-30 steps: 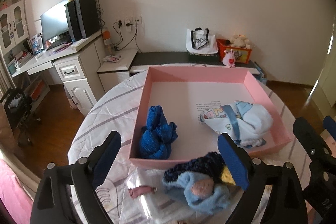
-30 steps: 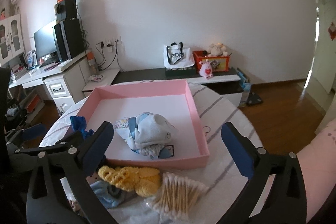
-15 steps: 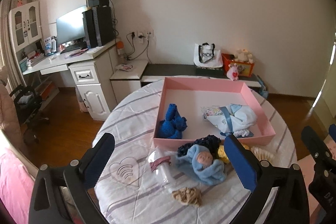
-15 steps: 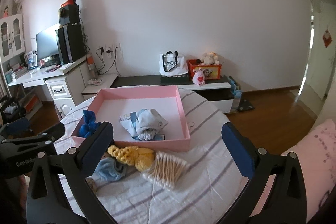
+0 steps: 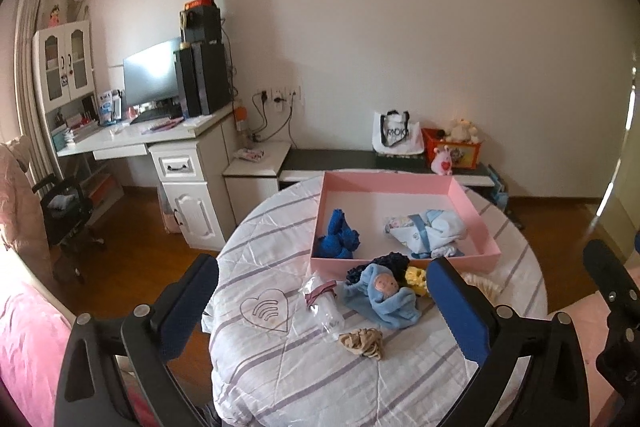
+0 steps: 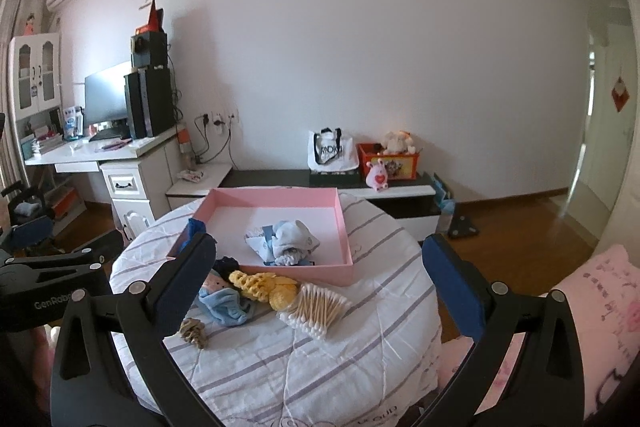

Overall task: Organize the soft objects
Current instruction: 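Raise both open grippers away from the pink box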

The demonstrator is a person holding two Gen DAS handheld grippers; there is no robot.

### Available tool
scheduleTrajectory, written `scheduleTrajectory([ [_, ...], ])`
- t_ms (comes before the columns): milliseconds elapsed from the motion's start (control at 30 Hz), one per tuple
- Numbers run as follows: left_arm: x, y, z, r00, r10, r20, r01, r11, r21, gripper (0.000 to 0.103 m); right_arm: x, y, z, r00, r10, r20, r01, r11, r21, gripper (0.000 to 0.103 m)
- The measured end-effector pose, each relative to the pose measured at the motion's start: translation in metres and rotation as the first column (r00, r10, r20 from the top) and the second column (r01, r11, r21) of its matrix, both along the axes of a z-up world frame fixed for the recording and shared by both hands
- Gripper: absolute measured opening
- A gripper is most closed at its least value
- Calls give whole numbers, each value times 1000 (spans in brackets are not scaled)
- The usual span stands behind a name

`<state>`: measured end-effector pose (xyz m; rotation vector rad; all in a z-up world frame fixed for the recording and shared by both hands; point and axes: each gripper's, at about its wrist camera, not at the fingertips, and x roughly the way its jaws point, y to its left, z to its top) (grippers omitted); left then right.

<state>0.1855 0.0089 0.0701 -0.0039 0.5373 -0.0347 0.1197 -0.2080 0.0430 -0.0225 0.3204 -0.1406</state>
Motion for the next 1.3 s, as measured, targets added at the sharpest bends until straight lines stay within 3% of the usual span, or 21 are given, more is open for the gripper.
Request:
scheduleTrajectory([
  [600, -105, 8, 26, 985, -2, 171, 4, 1000, -10, 103, -81, 17, 35, 984, 26, 177, -21, 999, -29, 103],
  [1000, -138, 16, 28, 972, -10, 237, 20, 999, -41, 103, -103, 21, 40, 978, 17, 206, -7, 999, -45, 103],
  [1300, -137, 12, 23, 972, 1, 235, 7, 999, -34, 103, -103, 19, 39, 980, 22, 198, -13, 999, -50, 103],
])
